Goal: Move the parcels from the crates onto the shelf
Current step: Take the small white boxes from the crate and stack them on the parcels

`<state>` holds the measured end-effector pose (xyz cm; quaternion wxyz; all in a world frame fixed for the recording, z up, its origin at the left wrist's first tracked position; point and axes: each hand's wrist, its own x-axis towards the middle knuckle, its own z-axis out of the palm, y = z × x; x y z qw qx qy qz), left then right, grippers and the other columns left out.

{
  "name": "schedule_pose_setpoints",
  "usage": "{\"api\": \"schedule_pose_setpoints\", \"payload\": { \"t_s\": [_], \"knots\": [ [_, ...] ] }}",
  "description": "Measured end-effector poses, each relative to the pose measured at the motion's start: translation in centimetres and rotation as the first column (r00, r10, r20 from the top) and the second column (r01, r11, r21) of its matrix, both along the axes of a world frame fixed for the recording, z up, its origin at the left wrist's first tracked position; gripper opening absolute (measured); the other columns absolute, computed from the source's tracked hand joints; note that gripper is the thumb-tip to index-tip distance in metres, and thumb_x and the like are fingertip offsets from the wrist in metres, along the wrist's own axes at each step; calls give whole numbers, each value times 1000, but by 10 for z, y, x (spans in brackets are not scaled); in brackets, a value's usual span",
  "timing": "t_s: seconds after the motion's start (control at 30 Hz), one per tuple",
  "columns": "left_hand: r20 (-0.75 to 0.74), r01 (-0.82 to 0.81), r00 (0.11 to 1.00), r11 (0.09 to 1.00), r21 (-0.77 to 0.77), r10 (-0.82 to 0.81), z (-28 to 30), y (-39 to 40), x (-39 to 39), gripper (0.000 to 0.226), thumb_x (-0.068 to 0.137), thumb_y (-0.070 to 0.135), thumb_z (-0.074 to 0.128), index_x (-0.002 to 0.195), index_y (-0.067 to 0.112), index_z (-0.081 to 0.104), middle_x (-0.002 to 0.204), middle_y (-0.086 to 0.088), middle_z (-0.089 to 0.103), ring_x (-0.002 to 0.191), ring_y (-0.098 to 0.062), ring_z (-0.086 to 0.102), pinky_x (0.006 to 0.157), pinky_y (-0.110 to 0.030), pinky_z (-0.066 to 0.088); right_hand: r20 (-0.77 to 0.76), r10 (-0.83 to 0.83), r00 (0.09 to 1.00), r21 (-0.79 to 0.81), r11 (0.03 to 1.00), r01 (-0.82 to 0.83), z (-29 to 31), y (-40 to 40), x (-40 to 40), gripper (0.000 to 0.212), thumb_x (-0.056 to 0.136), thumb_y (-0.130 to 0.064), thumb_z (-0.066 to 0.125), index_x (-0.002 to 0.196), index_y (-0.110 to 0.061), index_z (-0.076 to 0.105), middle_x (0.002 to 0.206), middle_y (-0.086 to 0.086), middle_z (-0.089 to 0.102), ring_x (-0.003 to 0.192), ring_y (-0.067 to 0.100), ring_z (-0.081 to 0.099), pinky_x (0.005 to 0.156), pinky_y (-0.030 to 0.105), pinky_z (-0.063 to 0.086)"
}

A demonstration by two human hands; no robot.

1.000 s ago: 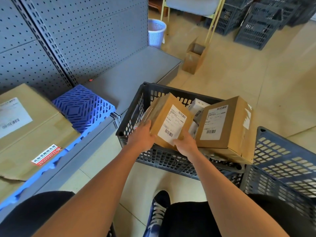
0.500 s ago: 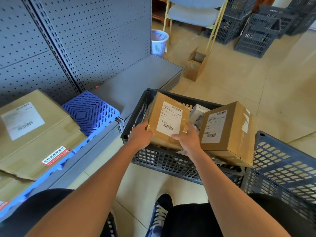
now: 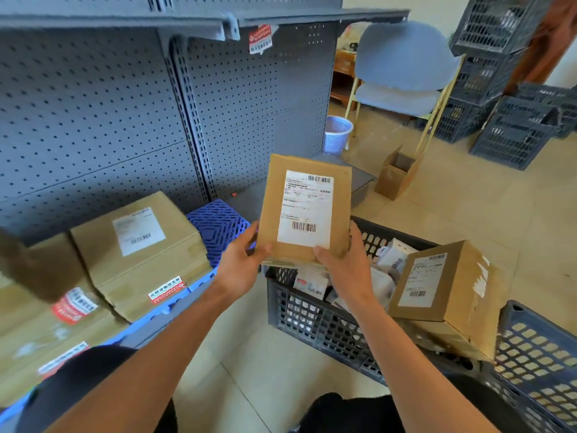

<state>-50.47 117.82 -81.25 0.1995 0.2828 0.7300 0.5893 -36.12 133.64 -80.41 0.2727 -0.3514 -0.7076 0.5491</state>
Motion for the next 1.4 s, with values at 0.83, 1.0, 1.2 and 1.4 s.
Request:
{"api": "schedule_pose_setpoints", "payload": {
  "t_s": [0.83,1.0,1.2,1.4],
  "knots": [
    [-364,-310,903,933,-182,229,36,-162,-110,65,101,34,59,155,50,25,145,9,51,111,-6,59,97,-8,41,67,484,872,459,761,-458,16,-120,-182,101,72,-11,91,155,-28,37,148,-1,33,122,-32,20,102,-6,16],
    [-389,-357,887,904,-234,249,31,-188,-132,73,97,45,62,154,55,18,137,6,53,121,-10,57,112,-33,43,46,526,849,433,756,-491,12,-140,-214,94,72,-11,90,152,-25,43,145,-5,35,122,-27,24,101,-6,15],
    [-475,-444,836,847,-292,274,27,-223,-148,72,94,54,59,152,59,17,133,4,54,87,-14,64,98,-39,52,21,598,801,336,750,-569,5,-162,-245,90,73,-12,90,150,-27,47,144,-15,38,128,-21,32,107,-2,19],
    [-566,-532,763,800,-277,311,27,-256,-154,67,96,37,65,152,49,31,142,14,51,74,-7,54,81,-36,56,46,659,750,290,710,-642,-3,-189,-273,89,73,-20,91,150,-31,48,150,-16,40,132,-16,33,109,2,20]
  ]
}}
